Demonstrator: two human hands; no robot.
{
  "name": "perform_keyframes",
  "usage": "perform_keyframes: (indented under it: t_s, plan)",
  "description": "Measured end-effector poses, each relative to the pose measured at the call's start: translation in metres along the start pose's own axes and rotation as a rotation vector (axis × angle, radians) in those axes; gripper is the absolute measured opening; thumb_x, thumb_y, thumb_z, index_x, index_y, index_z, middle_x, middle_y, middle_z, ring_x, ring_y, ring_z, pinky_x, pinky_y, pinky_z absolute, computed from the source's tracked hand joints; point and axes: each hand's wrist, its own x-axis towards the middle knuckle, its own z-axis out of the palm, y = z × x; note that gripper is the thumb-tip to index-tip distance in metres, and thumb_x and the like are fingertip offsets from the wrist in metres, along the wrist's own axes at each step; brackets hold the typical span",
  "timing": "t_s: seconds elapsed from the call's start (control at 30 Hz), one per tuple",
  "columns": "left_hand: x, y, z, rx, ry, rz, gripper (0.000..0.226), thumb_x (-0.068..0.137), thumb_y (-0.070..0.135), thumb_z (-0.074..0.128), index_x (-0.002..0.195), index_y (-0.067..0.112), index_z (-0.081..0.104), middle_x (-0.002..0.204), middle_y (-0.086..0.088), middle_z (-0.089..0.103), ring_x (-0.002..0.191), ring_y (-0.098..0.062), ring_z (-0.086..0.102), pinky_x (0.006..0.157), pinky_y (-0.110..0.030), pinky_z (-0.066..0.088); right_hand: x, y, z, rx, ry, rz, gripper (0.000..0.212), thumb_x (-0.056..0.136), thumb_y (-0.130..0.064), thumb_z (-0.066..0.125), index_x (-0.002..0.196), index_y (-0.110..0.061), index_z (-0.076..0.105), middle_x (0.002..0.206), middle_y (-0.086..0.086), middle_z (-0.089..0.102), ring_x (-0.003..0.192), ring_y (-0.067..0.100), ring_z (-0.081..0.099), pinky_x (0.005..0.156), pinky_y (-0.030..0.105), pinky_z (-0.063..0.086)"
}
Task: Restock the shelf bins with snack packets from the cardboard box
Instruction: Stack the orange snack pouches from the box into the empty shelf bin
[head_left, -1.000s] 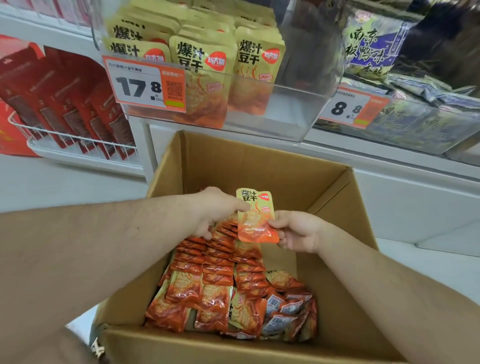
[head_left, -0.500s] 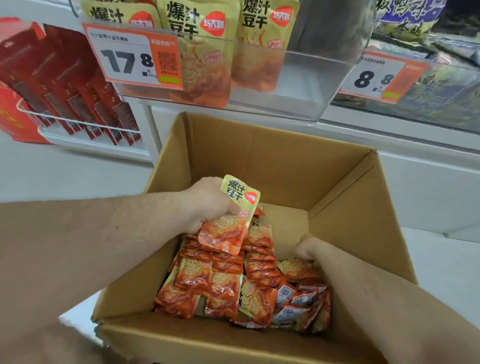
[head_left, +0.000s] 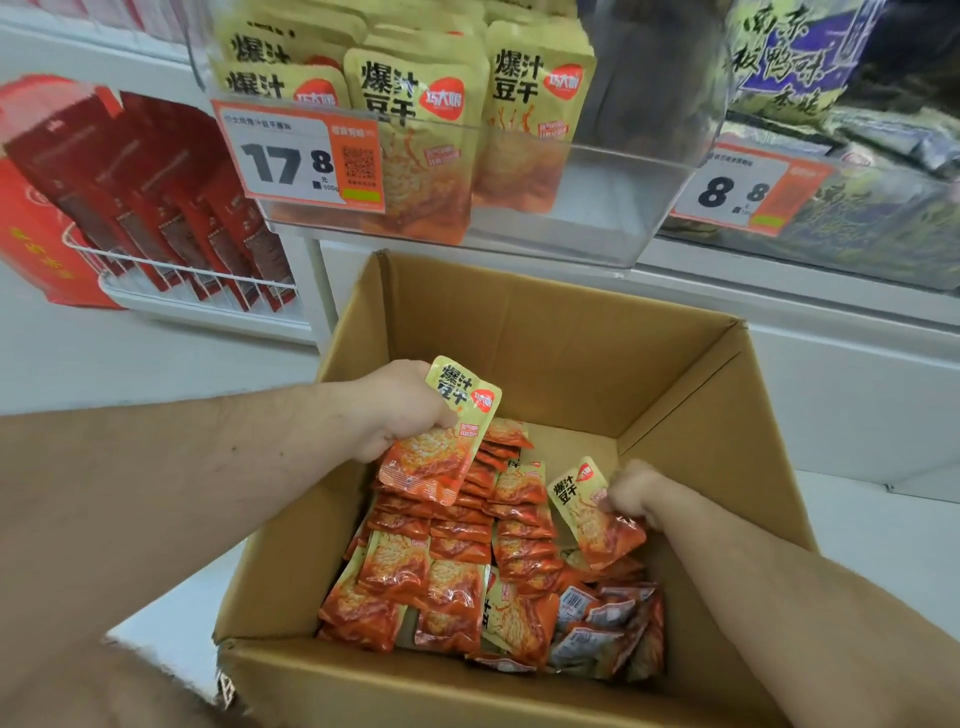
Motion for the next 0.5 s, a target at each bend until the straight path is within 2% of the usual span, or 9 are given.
perform_keyframes:
  t_s: [0.07,0.1,0.17,0.23,0.27,0.37,0.4,0.43,0.5]
  plan:
    - [-0.001,-0.003,-0.009,-0.051,0.046,0.017,0.024,0.091,-0.001,0.063,0.110,0.014,0.062,0.102,-0.011,0.073,0.092,-0.028,0.070,0.082,-0.043,0.058,-0.025,-0.011,-0.023,0.219,0.002,-0.087,0.005,0.092,-0.005,0.065,0.090,-0.002,0.061,0.082,0.009,0.065,0.067,0.019,0.060,0.058,0.032,0.049]
    - [-0.003,-0.004,-0.014,-0.082,0.058,0.027,0.024,0.092,-0.001,0.062,0.111,0.013,0.062,0.102,-0.012,0.072,0.093,-0.029,0.070,0.082,-0.044,0.057,-0.039,-0.016,-0.033,0.345,-0.032,-0.145,0.011,0.094,-0.004,0.061,0.084,-0.006,0.057,0.070,0.007,0.061,0.055,0.015,0.050,0.050,0.029,0.038]
    - [-0.012,-0.002,-0.020,-0.136,0.066,0.046,0.025,0.093,-0.003,0.060,0.113,0.011,0.061,0.104,-0.013,0.072,0.095,-0.031,0.069,0.084,-0.045,0.056,-0.071,-0.030,-0.050,0.665,-0.192,-0.292,0.016,0.099,-0.005,0.052,0.084,-0.011,0.052,0.054,0.001,0.057,0.045,0.009,0.033,0.049,0.026,0.020]
    - [-0.023,0.005,-0.025,-0.204,0.026,0.045,0.023,0.092,-0.004,0.058,0.112,0.009,0.059,0.107,-0.015,0.071,0.101,-0.033,0.068,0.092,-0.050,0.053,-0.104,-0.048,-0.061,0.829,-0.294,-0.432,0.012,0.101,-0.008,0.047,0.091,-0.013,0.052,0.052,-0.004,0.057,0.044,0.006,0.031,0.052,0.027,0.016]
    - [-0.029,0.009,-0.027,-0.241,-0.007,0.055,0.027,0.089,-0.004,0.060,0.113,0.008,0.057,0.110,-0.016,0.070,0.105,-0.033,0.066,0.096,-0.052,0.051,-0.120,-0.057,-0.065,0.857,-0.325,-0.488,0.010,0.101,-0.009,0.047,0.094,-0.013,0.052,0.053,-0.005,0.057,0.044,0.005,0.032,0.053,0.027,0.017]
    - [-0.031,0.016,-0.032,-0.364,-0.083,0.105,0.064,0.063,-0.004,0.061,0.126,0.001,0.053,0.129,-0.018,0.060,0.117,-0.034,0.059,0.103,-0.050,0.046,-0.159,-0.084,-0.071,0.847,-0.337,-0.597,0.011,0.099,-0.010,0.051,0.089,-0.015,0.052,0.066,0.003,0.059,0.044,0.006,0.034,0.048,0.023,0.023]
    - [-0.036,0.019,-0.033,-0.407,-0.109,0.116,0.065,0.058,-0.006,0.058,0.122,-0.003,0.053,0.130,-0.018,0.059,0.116,-0.033,0.059,0.101,-0.047,0.048,-0.170,-0.091,-0.072,0.839,-0.317,-0.607,0.014,0.098,-0.009,0.054,0.085,-0.015,0.052,0.071,0.007,0.059,0.044,0.006,0.035,0.046,0.021,0.025]
    - [-0.048,0.025,-0.032,-0.442,-0.130,0.137,0.056,0.058,-0.008,0.053,0.114,-0.005,0.055,0.127,-0.019,0.061,0.111,-0.032,0.061,0.096,-0.046,0.051,-0.179,-0.097,-0.072,0.825,-0.288,-0.611,0.018,0.097,-0.008,0.056,0.081,-0.015,0.052,0.072,0.008,0.059,0.044,0.007,0.035,0.046,0.021,0.026]
    - [-0.074,0.034,-0.028,-0.461,-0.189,0.185,0.045,0.067,-0.013,0.044,0.109,-0.004,0.056,0.119,-0.019,0.066,0.103,-0.033,0.066,0.086,-0.044,0.055,-0.198,-0.108,-0.072,0.771,-0.190,-0.616,0.021,0.095,-0.007,0.059,0.077,-0.016,0.052,0.064,0.002,0.061,0.045,0.008,0.037,0.049,0.024,0.027]
